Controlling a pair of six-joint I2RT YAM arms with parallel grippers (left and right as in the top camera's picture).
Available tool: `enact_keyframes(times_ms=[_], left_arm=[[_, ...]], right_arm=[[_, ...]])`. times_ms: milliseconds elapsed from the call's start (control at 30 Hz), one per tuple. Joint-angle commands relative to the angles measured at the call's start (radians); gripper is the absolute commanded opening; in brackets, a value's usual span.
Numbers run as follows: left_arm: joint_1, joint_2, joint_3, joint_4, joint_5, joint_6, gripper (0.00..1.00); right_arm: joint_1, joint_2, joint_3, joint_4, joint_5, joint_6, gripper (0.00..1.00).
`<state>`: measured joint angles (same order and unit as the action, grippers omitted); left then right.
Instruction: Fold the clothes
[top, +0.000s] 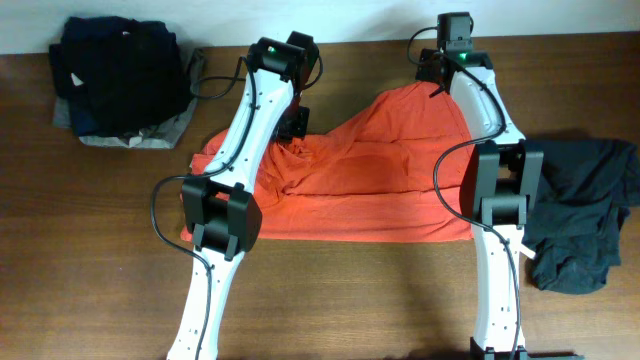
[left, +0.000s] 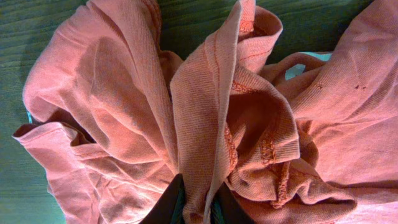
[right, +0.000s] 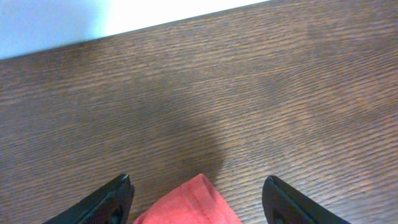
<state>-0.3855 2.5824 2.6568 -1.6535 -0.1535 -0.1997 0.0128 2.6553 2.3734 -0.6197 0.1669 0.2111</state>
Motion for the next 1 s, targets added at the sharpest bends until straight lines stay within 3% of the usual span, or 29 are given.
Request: enact_keyframes(times_ms=[0, 767, 967], left_arm=[[0.004, -0.054, 0.014, 0.002, 0.007, -0.009, 0.15], [0.004, -0.054, 0.014, 0.000, 0.007, -0.010, 0.15], [0.004, -0.054, 0.014, -0.001, 0.007, -0.009, 0.15]], right_arm=[[0.002, 0.018, 0.018, 0.006, -0.021, 0.024, 0.72], [0.003, 0.069, 0.016, 0.049, -0.043, 0.067, 0.72], [0.003, 0.069, 0.016, 0.033, -0.022, 0.067, 0.49]])
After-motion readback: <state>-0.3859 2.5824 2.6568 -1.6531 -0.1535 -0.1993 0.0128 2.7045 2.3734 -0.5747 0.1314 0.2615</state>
